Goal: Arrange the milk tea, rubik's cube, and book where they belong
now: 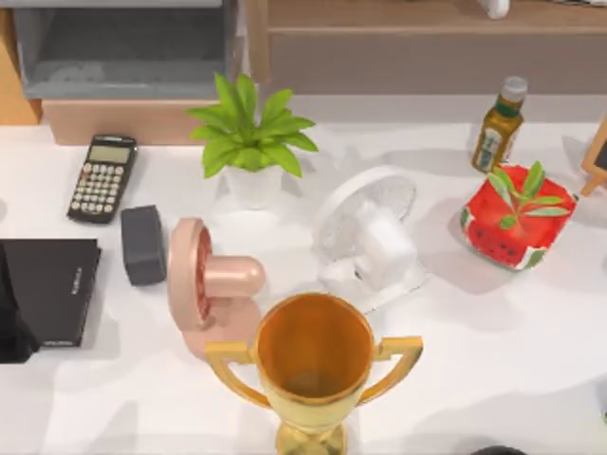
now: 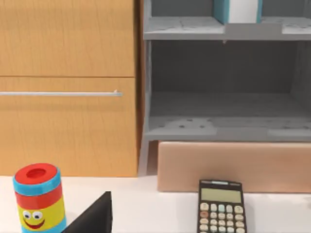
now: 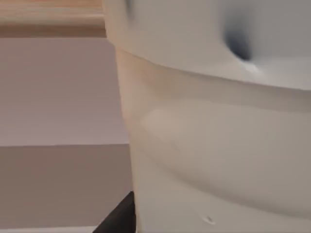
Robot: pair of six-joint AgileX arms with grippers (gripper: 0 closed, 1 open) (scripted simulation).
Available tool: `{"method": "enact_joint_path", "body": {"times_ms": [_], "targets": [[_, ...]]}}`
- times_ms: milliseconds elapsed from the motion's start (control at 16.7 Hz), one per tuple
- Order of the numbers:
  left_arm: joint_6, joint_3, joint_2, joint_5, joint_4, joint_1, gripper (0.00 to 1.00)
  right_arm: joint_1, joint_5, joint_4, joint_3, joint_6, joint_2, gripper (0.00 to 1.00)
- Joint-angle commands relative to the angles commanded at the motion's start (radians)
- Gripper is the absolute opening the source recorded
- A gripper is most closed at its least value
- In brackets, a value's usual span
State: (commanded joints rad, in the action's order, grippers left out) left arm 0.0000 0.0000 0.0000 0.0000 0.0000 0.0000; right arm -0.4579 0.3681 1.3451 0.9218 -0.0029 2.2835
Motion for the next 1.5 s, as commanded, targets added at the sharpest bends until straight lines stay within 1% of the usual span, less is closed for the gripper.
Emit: {"method": "enact_joint_path", "body": {"times_ms": [780,840,1380,1500], "targets": [[0.000,0.000,0.000,0.000,0.000,0.000,1.00,0.000,0.000,0.000,0.000,0.000,0.000,0.98],[0.000,0.000,0.000,0.000,0.000,0.000,1.00,0.000,0.000,0.000,0.000,0.000,0.000,1.00],[0.000,0.000,0.000,0.000,0.000,0.000,1.00,-0.003,0.002,-0.001,-0.001,0.001,-0.001,1.00],[0.000,0.000,0.000,0.000,0.000,0.000,1.00,-0.027,0.036,-0.010,-0.013,0.019,-0.004,1.00]]}}
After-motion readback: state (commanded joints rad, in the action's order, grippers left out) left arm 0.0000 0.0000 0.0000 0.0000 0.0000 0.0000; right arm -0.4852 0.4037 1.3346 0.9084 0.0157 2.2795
